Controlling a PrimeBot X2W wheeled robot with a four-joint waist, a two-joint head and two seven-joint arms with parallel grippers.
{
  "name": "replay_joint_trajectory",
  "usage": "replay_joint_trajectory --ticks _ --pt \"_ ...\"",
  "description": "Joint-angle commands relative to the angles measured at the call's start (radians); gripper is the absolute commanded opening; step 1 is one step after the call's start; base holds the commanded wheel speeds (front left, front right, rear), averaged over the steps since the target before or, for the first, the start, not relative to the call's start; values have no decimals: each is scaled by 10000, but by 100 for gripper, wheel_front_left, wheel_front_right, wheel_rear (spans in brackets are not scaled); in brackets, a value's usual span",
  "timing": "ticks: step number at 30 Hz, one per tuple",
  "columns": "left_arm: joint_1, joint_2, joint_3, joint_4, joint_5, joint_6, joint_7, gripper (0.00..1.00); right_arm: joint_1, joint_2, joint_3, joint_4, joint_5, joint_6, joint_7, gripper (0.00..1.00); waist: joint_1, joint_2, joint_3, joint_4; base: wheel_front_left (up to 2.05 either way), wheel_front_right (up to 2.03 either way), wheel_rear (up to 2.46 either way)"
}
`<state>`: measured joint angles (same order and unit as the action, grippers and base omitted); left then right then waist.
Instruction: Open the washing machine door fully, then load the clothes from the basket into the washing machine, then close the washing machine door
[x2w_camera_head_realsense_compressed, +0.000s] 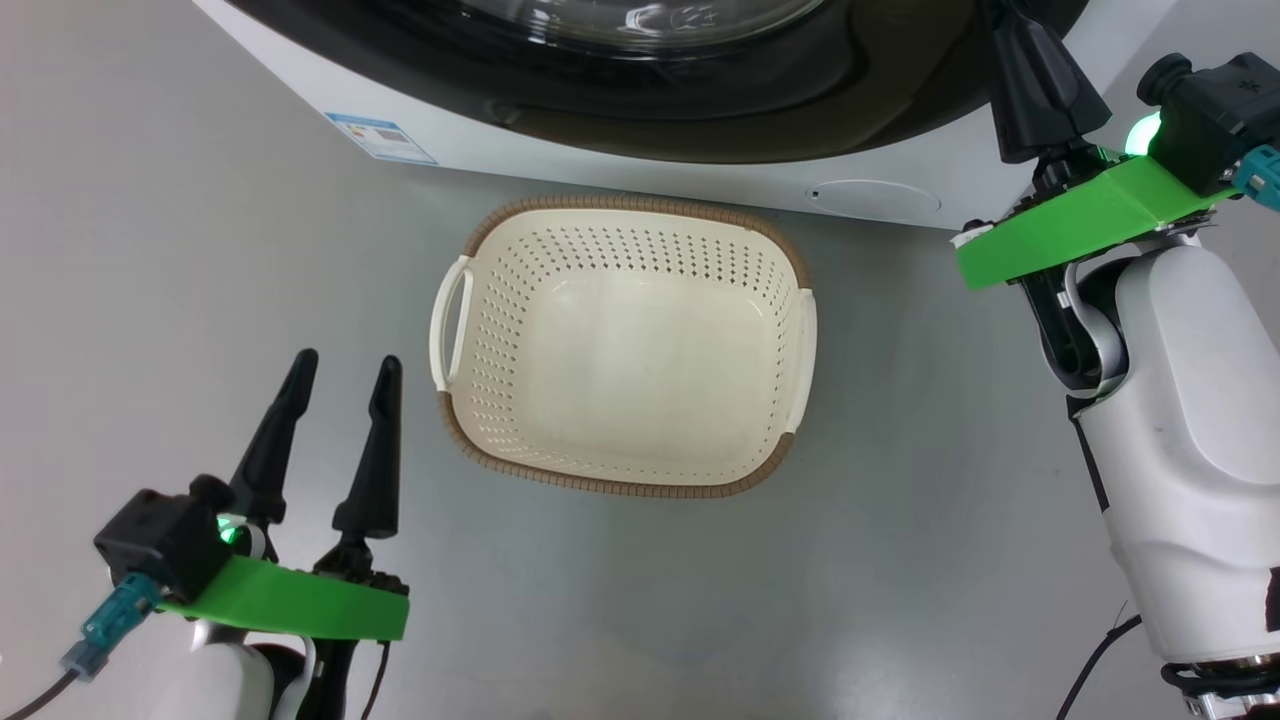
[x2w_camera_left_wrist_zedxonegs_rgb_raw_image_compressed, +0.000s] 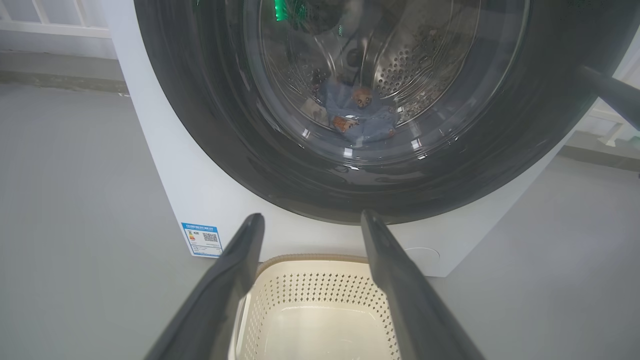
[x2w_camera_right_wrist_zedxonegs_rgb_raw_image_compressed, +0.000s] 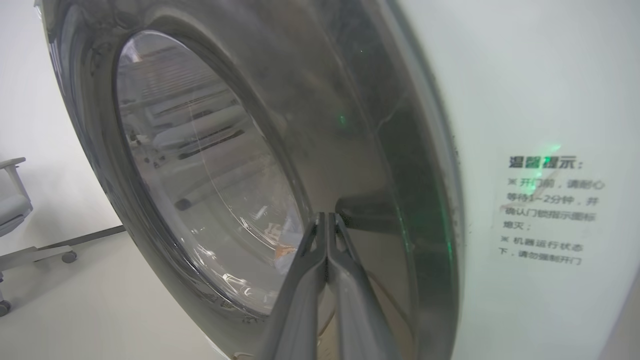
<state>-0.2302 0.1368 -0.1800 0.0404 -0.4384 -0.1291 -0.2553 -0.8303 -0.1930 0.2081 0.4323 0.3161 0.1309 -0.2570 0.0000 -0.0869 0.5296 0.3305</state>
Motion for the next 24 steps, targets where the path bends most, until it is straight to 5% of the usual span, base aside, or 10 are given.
replay_joint_trajectory --ticks 1,9,11,14,15,17,24 --pt "-120 345 334 -169 -64 -15 -65 100 -122 128 85 -189 -45 -2 -48 0 0 -1 -16 -12 0 0 0" --pt "-3 425 334 12 -65 -15 -65 100 338 238 361 -248 48 -2 -48 1 0 -1 -382 -143 0 0 0" --pt "48 453 356 58 -69 -15 -65 100 521 249 472 -289 75 -2 -48 35 0 -1 -509 -192 0 0 0" --pt "140 500 409 149 -66 -15 -65 100 841 270 597 -337 130 -2 -48 56 0 -1 -721 -288 0 0 0" --pt "172 517 433 180 -64 -15 -65 100 955 284 631 -358 145 -2 -48 80 0 -1 -791 -325 0 0 0" --pt "245 550 488 243 -55 -15 -65 100 1200 313 687 -380 165 -2 -48 100 0 -1 -944 -415 0 0 0" --pt "559 629 682 446 12 -15 -65 100 2185 396 671 -544 230 -2 -48 100 0 -1 -1526 -811 0 0 0"
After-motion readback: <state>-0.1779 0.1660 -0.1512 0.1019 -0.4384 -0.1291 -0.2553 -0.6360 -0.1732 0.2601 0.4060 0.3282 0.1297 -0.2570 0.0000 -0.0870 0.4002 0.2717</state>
